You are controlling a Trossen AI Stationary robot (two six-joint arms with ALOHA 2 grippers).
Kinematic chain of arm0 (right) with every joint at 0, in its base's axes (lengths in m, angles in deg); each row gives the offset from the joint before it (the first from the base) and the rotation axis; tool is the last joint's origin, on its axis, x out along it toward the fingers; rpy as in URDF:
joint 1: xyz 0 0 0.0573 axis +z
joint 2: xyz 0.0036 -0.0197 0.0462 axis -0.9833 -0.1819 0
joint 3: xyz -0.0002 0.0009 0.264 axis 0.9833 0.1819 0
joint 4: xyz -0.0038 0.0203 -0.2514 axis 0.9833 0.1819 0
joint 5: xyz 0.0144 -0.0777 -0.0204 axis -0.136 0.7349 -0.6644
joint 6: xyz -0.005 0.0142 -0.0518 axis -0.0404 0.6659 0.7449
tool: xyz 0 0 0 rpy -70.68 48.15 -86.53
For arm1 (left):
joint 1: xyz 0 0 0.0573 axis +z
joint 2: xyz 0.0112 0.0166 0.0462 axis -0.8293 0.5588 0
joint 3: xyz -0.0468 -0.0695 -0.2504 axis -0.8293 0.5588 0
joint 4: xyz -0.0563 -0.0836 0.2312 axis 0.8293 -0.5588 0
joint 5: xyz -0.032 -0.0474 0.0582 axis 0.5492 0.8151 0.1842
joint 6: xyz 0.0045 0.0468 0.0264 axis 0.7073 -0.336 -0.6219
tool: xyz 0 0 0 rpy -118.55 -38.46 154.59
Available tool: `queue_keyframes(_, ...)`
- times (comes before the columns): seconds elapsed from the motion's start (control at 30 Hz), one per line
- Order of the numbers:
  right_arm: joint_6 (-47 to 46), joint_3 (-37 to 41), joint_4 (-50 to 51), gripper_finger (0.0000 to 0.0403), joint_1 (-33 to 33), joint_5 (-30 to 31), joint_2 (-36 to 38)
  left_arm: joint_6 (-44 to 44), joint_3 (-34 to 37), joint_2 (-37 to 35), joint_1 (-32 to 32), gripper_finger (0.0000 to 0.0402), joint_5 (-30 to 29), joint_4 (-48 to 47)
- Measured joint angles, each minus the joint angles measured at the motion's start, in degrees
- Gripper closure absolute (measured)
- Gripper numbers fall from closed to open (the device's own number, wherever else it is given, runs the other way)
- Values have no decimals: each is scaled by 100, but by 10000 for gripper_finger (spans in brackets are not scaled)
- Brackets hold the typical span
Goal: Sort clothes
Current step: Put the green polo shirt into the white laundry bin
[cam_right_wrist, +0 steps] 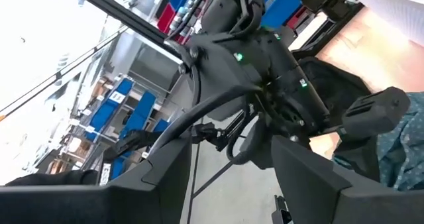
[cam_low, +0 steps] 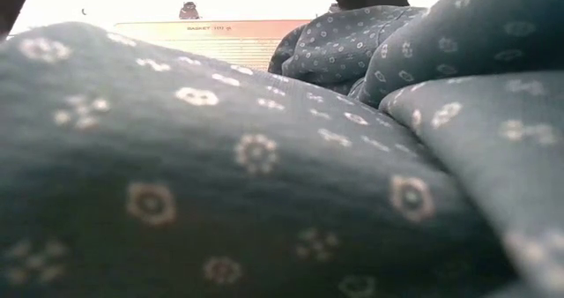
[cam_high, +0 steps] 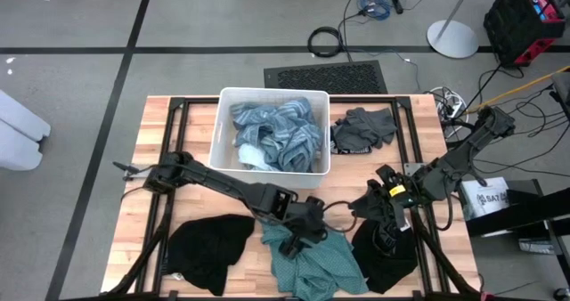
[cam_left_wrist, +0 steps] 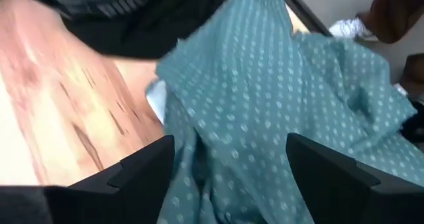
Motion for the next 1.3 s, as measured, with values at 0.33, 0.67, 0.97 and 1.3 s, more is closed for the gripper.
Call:
queue_keyframes(0.33,-144,2,-41,206,2,-22,-205,319,-2,96,-58,102,625,-1461)
queue_keyframes(0.67,-78,1,-40,206,2,-20,-237,-653,0,207,-677,102,-85,-1609)
queue_keyframes(0.97,-2,0,-37,206,2,11,-290,-651,0,598,-912,102,438,-1456)
queue_keyframes(1.3,-33,0,-34,206,0,7,-293,-656,-3,926,-1146,102,114,-968)
